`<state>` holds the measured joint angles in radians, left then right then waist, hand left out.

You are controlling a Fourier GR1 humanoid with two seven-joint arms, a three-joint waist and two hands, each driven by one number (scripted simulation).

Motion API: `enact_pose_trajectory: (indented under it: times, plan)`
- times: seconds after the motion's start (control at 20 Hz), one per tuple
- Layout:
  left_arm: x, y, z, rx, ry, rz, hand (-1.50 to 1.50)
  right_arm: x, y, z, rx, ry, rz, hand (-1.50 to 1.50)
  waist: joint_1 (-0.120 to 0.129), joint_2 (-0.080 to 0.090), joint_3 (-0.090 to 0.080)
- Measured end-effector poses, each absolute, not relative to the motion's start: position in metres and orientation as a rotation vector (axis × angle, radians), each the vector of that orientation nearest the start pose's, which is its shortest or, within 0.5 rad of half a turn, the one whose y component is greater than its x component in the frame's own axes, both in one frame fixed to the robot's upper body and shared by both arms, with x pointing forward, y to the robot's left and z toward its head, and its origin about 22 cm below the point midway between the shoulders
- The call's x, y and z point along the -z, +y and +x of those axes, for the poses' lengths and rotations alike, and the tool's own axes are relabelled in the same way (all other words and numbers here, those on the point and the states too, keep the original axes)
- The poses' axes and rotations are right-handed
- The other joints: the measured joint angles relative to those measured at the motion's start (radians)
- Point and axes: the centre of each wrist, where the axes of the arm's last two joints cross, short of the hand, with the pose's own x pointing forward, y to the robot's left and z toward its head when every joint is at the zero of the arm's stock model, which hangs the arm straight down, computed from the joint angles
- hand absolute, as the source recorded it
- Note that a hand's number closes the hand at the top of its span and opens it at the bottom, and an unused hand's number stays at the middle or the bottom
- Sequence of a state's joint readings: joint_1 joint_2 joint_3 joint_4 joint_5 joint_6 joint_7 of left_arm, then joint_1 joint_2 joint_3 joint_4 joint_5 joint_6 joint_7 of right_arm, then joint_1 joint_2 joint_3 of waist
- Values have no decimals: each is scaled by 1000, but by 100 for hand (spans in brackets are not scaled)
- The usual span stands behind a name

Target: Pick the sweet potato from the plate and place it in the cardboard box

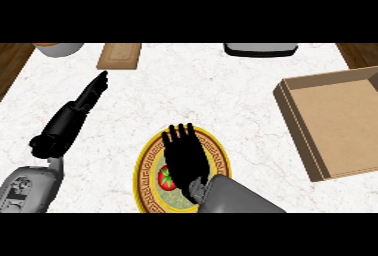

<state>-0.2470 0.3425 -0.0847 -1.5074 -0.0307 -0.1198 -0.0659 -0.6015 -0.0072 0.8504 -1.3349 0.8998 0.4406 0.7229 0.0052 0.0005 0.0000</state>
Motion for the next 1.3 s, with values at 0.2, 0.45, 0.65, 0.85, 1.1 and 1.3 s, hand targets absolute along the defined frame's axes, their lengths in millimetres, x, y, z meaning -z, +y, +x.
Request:
enact_pose_trajectory:
  times: [0.2, 0.45, 0.65, 0.85, 1.1, 1.3]
  plan:
    - [-72, 269, 295, 526, -1744, 94, 0, -46, -4, 257, -1766, -1074, -824, -150, -1, 0, 0]
    - [-72, 264, 297, 535, -1750, 95, 0, -34, -8, 263, -1755, -1056, -853, -150, 0, 0, 0]
    - [-64, 266, 295, 530, -1744, 93, 0, -21, -15, 269, -1752, -1043, -831, -150, 0, 0, 0]
    - [-64, 265, 295, 529, -1746, 89, 0, -9, -19, 273, -1801, -1080, -798, 150, 1, 0, 0]
    - [-64, 261, 294, 529, -1753, 95, 0, 1, -20, 278, -1841, -1212, -808, 150, 3, -3, 0]
    - [-60, 266, 291, 522, -1743, 100, 0, 3, -34, 270, -1899, -1339, -758, 150, -5, -6, 0]
